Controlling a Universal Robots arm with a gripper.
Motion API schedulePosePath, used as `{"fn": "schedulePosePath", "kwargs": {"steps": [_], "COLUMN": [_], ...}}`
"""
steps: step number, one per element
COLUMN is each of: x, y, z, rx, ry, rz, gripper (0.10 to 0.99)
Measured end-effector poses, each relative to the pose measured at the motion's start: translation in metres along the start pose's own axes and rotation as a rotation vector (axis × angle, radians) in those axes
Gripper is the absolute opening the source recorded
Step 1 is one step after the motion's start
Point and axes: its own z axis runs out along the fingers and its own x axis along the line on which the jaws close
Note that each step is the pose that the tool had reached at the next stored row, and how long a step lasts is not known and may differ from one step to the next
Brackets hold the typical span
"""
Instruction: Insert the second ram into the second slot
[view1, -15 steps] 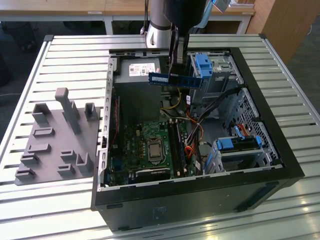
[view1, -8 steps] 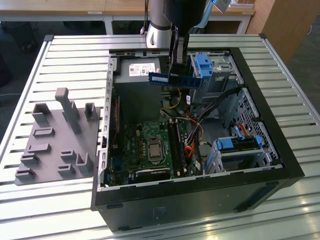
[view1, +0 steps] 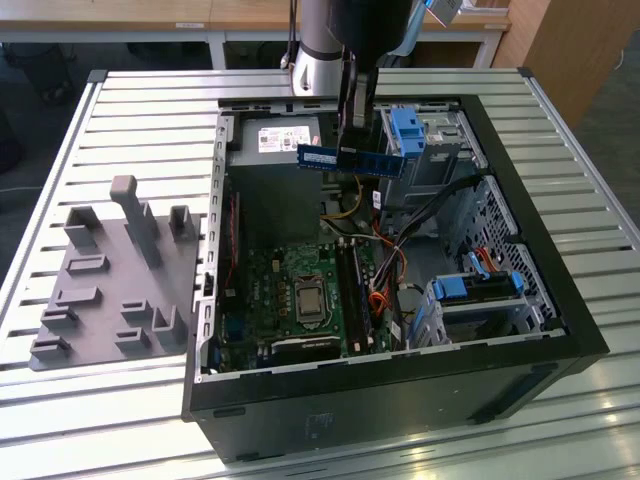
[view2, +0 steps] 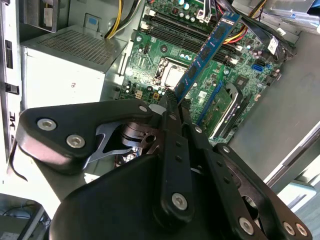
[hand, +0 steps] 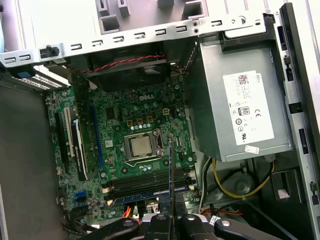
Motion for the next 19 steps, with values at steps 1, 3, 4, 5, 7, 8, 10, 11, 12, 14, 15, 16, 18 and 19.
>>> {"fn": "schedulePosePath", "kwargs": {"steps": [1, 3, 4, 5, 7, 8, 10, 11, 12, 14, 15, 16, 18, 19], "x": [0.0000, 0.0000, 0.0000, 0.0000, 0.0000, 0.0000, 0.0000, 0.0000, 0.0000, 0.0000, 0.0000, 0.0000, 0.0000, 0.0000], "y": [0.0000, 0.0000, 0.0000, 0.0000, 0.0000, 0.0000, 0.0000, 0.0000, 0.0000, 0.0000, 0.0000, 0.0000, 0.0000, 0.0000], "z": [0.0000, 0.0000, 0.0000, 0.0000, 0.0000, 0.0000, 0.0000, 0.0000, 0.0000, 0.0000, 0.0000, 0.0000, 0.0000, 0.0000], "rx": [0.000, 0.000, 0.000, 0.000, 0.000, 0.000, 0.000, 0.000, 0.000, 0.000, 0.000, 0.000, 0.000, 0.000], "ry": [0.0000, -0.0001, -0.0001, -0.0001, -0.0002, -0.0003, -0.0004, -0.0004, -0.0004, -0.0005, -0.0005, -0.0006, -0.0007, -0.0007], "rz": [0.001, 0.003, 0.004, 0.005, 0.007, 0.008, 0.010, 0.011, 0.012, 0.014, 0.015, 0.016, 0.018, 0.019], "gripper": [0.137, 0.137, 0.137, 0.137, 0.137, 0.137, 0.137, 0.137, 0.137, 0.137, 0.137, 0.137, 0.137, 0.137]}}
